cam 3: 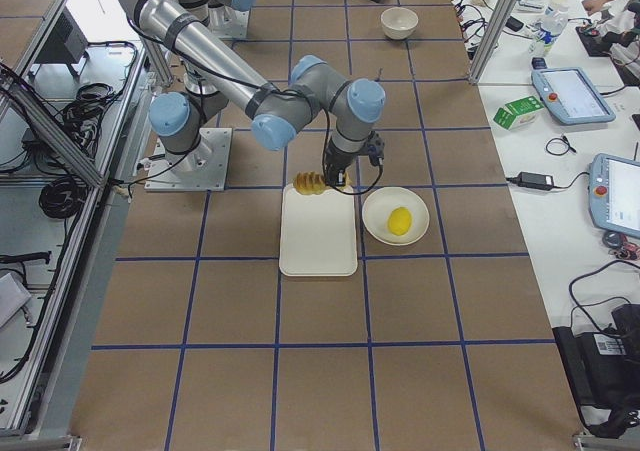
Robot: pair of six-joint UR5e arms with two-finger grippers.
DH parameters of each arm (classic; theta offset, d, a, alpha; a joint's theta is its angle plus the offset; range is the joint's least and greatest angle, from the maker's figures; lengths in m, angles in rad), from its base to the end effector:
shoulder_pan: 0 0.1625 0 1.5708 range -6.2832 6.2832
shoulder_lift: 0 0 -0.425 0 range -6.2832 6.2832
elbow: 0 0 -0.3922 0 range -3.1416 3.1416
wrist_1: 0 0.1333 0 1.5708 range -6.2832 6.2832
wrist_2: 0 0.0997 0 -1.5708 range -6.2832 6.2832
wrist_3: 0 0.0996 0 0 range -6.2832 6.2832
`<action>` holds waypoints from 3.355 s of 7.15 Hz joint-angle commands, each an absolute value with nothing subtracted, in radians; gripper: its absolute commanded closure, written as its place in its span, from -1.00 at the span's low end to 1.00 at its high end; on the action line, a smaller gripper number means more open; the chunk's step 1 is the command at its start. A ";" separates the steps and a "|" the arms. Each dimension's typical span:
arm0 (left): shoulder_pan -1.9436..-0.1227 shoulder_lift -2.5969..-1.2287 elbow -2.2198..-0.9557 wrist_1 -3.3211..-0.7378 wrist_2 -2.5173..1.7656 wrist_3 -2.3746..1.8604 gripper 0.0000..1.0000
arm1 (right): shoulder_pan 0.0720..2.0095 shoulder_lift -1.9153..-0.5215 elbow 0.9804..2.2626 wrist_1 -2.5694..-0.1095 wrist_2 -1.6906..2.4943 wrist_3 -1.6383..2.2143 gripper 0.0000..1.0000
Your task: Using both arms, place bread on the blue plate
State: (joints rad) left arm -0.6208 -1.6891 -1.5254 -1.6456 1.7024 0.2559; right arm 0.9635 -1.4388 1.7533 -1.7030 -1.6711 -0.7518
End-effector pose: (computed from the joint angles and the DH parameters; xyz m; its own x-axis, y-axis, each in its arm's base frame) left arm 0.3574 -0.4034 0.4436 -0.7767 -0.6236 -0.0883 -0.6284 0.7579 0.1752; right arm -0.1892 -0.4883 0.3469 -0.9877 -0.1477 -0.0519 -0.1552 0.9675 0.1997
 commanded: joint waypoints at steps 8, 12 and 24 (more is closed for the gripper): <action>-1.415 -1.690 -1.904 -1.098 1.205 0.281 1.00 | 1.271 -1.615 1.744 -1.520 -1.536 -0.464 1.00; -1.571 -1.892 -2.080 -0.576 1.094 0.199 1.00 | 1.483 -1.634 1.746 -1.526 -1.494 -0.188 1.00; -1.597 -1.634 -1.691 -1.425 1.684 0.167 -1.00 | 1.894 -1.262 1.642 -1.888 -1.425 0.277 1.00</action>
State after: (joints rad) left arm -1.5982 -1.6725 -1.7613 -1.2529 1.6028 0.1736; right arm 1.8554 -1.3281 1.6871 -1.8726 -1.4201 0.2130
